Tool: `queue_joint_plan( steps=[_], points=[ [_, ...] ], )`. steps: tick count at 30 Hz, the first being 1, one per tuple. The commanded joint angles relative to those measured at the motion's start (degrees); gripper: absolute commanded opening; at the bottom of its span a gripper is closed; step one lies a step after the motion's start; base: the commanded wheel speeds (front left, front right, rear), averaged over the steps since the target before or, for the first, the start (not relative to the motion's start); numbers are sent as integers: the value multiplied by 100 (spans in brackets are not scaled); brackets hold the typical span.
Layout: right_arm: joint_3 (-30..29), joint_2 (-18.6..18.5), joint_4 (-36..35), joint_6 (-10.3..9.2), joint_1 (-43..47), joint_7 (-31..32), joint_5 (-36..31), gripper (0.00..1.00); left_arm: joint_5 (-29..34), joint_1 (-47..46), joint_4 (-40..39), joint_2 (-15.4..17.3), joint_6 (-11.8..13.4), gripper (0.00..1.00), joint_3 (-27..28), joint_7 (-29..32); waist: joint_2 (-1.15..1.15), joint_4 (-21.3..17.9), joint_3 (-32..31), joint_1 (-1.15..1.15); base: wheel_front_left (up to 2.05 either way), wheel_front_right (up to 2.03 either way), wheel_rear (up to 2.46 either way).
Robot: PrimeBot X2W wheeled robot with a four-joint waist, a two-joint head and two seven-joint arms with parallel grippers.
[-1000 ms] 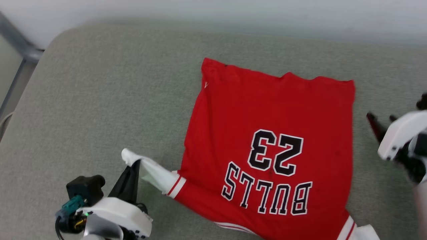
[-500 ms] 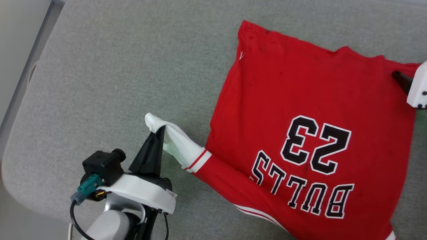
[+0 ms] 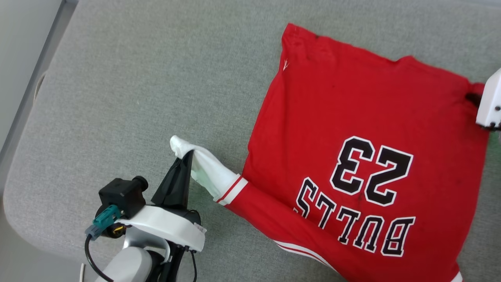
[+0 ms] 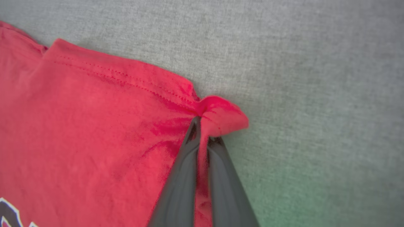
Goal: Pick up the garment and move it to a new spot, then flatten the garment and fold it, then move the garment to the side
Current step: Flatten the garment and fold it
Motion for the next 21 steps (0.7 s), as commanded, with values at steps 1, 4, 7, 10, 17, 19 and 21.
queue_joint_plan(
  steps=[1, 4, 7, 10, 17, 19, 21],
  points=[
    [120, 25, 292, -8, 531, 176, 45, 0, -28, 50, 35, 24, -19, 0, 22, 9, 0, -61, -187, 0, 0, 0, 0],
    [130, -170, 184, -9, 517, 35, 75, 0, -131, 177, 120, 19, -34, 0, 46, 7, 0, -137, -496, 0, 0, 0, 0],
    [199, -323, 6, -9, 684, -69, 122, 0, -160, 320, 230, 55, 15, 0, 56, 18, 0, -233, -836, 0, 0, 0, 0],
    [269, -404, -306, -8, 1017, -181, 231, 0, -241, 528, 319, 115, 89, 0, 105, 31, 0, -407, -1151, 0, 0, 0, 0],
    [-19, -477, -1455, -7, 2817, -415, 558, 0, -322, 934, 403, 358, 266, 0, 182, 214, 0, -855, -1781, 0, 0, 0, 0],
    [-136, -359, -1793, -7, 3384, -404, 562, 0, -388, 1047, 431, 406, 304, 0, 244, 241, 0, -1011, -1878, 0, 0, 0, 0],
    [-341, -196, -2128, -7, 3957, -403, 551, 0, -444, 1159, 476, 446, 314, 0, 266, 285, 0, -1150, -1968, 0, 0, 0, 0]
  ],
)
